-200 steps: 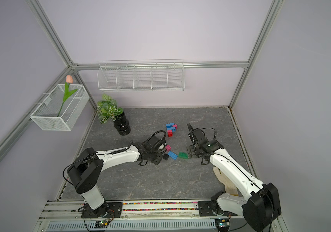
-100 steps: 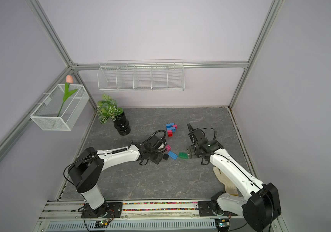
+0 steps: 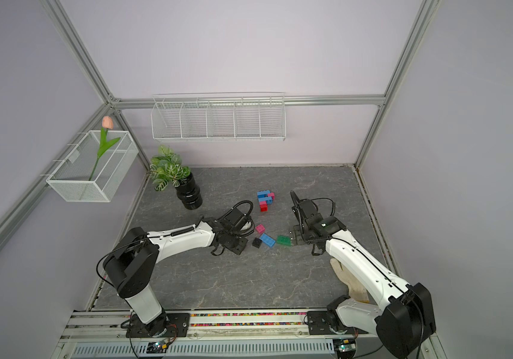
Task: Assemble the letter p with lego
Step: Assemble the lego brick with the lego brick, then pick up the lego brick from the center of the board.
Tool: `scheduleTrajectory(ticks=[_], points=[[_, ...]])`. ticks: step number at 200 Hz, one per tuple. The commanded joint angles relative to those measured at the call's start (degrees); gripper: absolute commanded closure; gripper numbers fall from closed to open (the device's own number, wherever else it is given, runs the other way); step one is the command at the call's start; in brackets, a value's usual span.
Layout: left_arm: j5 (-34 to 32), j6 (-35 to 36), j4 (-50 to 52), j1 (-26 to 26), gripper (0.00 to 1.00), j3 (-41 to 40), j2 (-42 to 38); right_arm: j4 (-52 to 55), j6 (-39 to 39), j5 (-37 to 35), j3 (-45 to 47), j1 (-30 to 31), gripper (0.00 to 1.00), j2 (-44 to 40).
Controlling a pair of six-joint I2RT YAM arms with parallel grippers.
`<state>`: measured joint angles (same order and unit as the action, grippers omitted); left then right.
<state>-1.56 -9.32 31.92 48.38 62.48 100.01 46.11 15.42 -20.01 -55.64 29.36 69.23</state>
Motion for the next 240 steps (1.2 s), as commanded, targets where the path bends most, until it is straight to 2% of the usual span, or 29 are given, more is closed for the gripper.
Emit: scheduleTrajectory(ticks=[1, 61, 137, 201, 218, 240], points=[[0.63, 1.49, 0.71, -0.21, 0.48, 2.58, -3.41, 0.93, -1.48, 1.89, 0.31, 0.35, 0.0, 0.67], [3.84, 1.25, -3.21, -0.67, 0.43, 3.9, -10.89, -0.3, -3.54, 6.54, -0.18, 3.62, 0.04, 8.02], [9.09, -3.64, -10.65, -2.12, 0.41, -3.77, -20.63, -4.01, -6.15, 3.67, -3.2, 5.39, 0.12, 26.6], [5.23, -4.37, -9.61, -2.6, 0.41, -6.78, -25.03, -7.06, -9.46, 3.59, -9.13, 5.44, 0.16, 33.77], [4.51, -4.44, -9.63, -2.76, 0.41, -7.44, -25.63, -7.29, -10.13, 2.89, -10.61, 5.37, 0.2, 35.62], [4.28, -4.65, -9.42, -2.86, 0.41, -7.72, -25.52, -7.6, -10.84, 3.04, -12.23, 5.12, 0.31, 37.31]])
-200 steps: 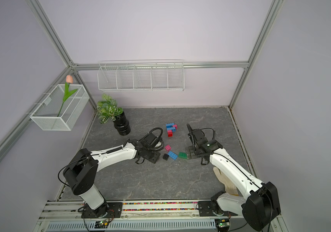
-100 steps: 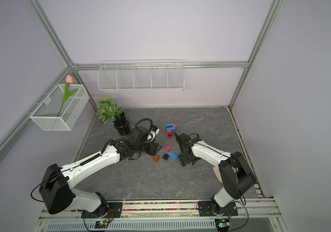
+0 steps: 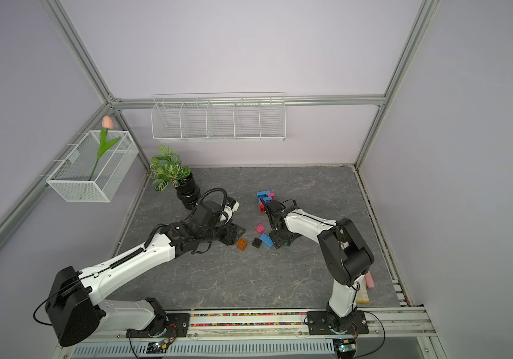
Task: Assemble the letter p with lego
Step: Pick up the lego brick from the center of the board.
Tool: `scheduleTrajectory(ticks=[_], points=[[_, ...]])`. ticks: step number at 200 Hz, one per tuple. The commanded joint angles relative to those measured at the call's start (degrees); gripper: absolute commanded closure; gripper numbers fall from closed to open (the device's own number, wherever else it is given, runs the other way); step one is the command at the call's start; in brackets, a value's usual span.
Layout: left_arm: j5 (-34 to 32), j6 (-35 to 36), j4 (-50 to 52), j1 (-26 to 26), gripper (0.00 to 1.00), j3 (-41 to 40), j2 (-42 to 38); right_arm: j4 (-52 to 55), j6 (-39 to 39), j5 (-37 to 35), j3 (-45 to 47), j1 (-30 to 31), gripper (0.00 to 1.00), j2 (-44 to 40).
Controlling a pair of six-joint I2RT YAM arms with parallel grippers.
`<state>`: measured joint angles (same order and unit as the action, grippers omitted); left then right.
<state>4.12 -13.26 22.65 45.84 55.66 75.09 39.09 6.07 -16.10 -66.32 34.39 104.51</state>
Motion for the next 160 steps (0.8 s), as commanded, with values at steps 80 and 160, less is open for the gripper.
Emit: scheduleTrajectory(ticks=[80, 160], points=[[-1.44, -1.07, -0.23, -0.41, 0.41, -0.38, 0.76, -1.25, -2.73, 1.97, -2.1, -0.77, 0.49, 1.59], [-1.71, -1.59, -1.48, -0.64, 0.41, -0.97, 1.0, -1.1, -2.9, 6.23, -1.42, -1.87, 0.75, -0.55]])
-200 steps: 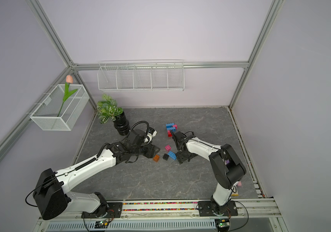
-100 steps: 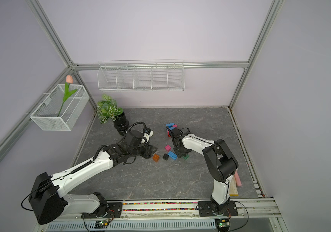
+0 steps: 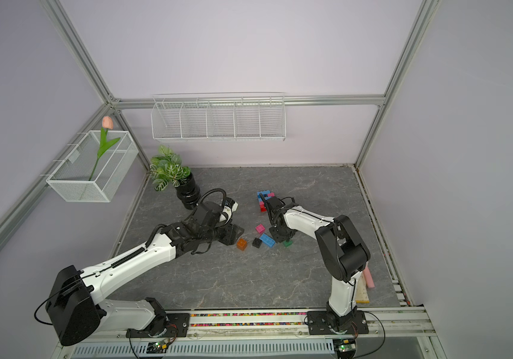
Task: Assemble the letter p with lego
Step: Pick up the lego brick from the center of the board.
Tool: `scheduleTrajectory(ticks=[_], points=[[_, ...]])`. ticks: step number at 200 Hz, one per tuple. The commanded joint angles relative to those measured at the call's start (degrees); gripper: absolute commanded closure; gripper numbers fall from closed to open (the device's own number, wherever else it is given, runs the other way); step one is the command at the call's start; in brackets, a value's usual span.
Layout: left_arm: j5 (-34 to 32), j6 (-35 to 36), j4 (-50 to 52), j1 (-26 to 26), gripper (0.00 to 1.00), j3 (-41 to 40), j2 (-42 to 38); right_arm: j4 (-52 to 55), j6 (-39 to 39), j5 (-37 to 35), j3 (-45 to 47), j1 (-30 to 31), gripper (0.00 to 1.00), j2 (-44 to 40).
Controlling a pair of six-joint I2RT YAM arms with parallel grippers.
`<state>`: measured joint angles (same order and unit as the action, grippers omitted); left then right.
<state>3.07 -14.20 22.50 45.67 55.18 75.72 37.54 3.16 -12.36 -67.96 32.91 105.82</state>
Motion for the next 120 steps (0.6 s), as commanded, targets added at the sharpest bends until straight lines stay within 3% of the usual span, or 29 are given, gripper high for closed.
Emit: scheduleTrajectory(ticks=[1, 57, 120], points=[[-0.68, -0.7, -1.41, -0.48, 0.41, -0.54, 0.38, 0.53, 0.0, 2.5, 0.21, -0.39, 0.75, -1.94], [-0.48, -5.07, -5.09, -3.42, 0.42, -3.77, -1.83, 4.18, -0.1, 6.77, 0.25, 0.7, 0.79, -9.29], [5.93, -11.64, -9.78, -15.88, 0.42, -13.87, -11.44, 7.36, -3.19, 9.48, -4.8, 7.5, 0.79, -10.41]])
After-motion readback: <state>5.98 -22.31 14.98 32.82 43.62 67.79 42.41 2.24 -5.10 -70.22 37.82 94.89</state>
